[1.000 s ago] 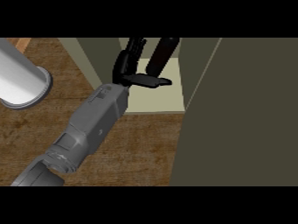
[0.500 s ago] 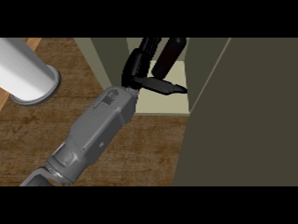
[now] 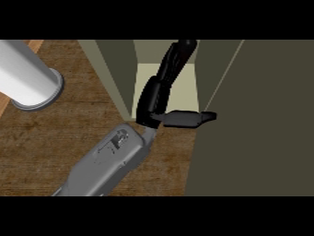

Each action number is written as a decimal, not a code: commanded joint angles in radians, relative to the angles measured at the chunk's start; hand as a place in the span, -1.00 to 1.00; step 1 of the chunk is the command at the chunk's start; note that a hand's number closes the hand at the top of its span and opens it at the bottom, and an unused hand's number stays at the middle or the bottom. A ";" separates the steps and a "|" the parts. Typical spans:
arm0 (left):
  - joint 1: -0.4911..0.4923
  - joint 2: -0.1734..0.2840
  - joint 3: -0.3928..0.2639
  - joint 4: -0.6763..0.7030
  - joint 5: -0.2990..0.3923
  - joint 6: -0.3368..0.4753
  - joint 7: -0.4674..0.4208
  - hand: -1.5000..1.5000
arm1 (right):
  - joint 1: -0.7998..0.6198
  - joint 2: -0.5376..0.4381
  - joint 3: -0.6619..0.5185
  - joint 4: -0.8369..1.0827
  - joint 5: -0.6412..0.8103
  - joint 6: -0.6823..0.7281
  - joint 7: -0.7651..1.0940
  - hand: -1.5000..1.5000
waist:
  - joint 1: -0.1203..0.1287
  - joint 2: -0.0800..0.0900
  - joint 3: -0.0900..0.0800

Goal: Pick up the wine, place it into the cabinet and close the cabinet

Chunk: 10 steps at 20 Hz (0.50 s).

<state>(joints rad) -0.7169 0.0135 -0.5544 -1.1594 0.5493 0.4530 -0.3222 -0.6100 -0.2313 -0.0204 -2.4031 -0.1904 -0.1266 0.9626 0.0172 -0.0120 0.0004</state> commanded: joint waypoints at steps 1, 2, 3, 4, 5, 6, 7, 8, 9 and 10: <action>0.139 -0.013 -0.140 -0.236 -0.017 0.150 0.012 -1.00 | 0.057 0.001 -0.007 -0.077 -0.023 0.012 -0.002 -1.00 | -0.010 0.002 0.000; 0.139 -0.013 -0.120 -0.261 -0.023 0.164 0.057 -1.00 | -0.053 0.005 0.033 -0.010 0.028 -0.030 0.024 -1.00 | -0.006 0.003 -0.001; 0.146 -0.013 -0.160 -0.302 0.001 0.215 0.061 -1.00 | -0.012 0.027 0.061 -0.016 0.051 -0.031 0.000 -1.00 | -0.010 0.004 -0.001; 0.214 -0.012 -0.167 -0.310 -0.034 0.198 0.032 -1.00 | -0.023 -0.004 0.013 -0.099 0.011 -0.051 0.096 -1.00 | -0.015 0.002 -0.001; 0.244 -0.013 -0.144 -0.315 -0.026 0.186 -0.004 -1.00 | -0.036 0.008 0.062 -0.079 0.057 -0.051 0.064 -1.00 | -0.014 0.005 -0.001; 0.279 -0.013 -0.201 -0.362 -0.020 0.214 -0.031 -1.00 | 0.048 -0.004 0.025 -0.128 0.010 -0.018 0.053 -1.00 | -0.020 0.004 -0.001; 0.295 0.010 -0.206 -0.470 -0.075 0.267 0.072 -1.00 | -0.010 -0.005 0.004 -0.036 0.013 -0.025 0.027 -1.00 | -0.002 0.003 0.000; 0.273 -0.013 -0.225 -0.435 -0.032 0.278 0.024 -1.00 | 0.037 0.013 0.036 -0.080 0.038 -0.031 0.019 -1.00 | -0.018 0.007 -0.001; 0.324 -0.013 -0.251 -0.483 -0.059 0.293 0.046 -1.00 | 0.027 0.014 0.076 -0.075 0.062 -0.033 0.032 -1.00 | -0.013 0.006 -0.001; 0.414 0.031 -0.265 -0.557 -0.082 0.281 0.034 1.00 | 0.010 -0.004 0.007 -0.060 0.006 -0.023 0.025 -1.00 | -0.007 0.005 -0.001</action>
<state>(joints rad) -0.4377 0.0210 -0.7494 -1.5463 0.5001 0.6942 -0.2898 -0.6104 -0.2286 0.0103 -2.4163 -0.1604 -0.1478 0.9676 0.0068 -0.0057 0.0005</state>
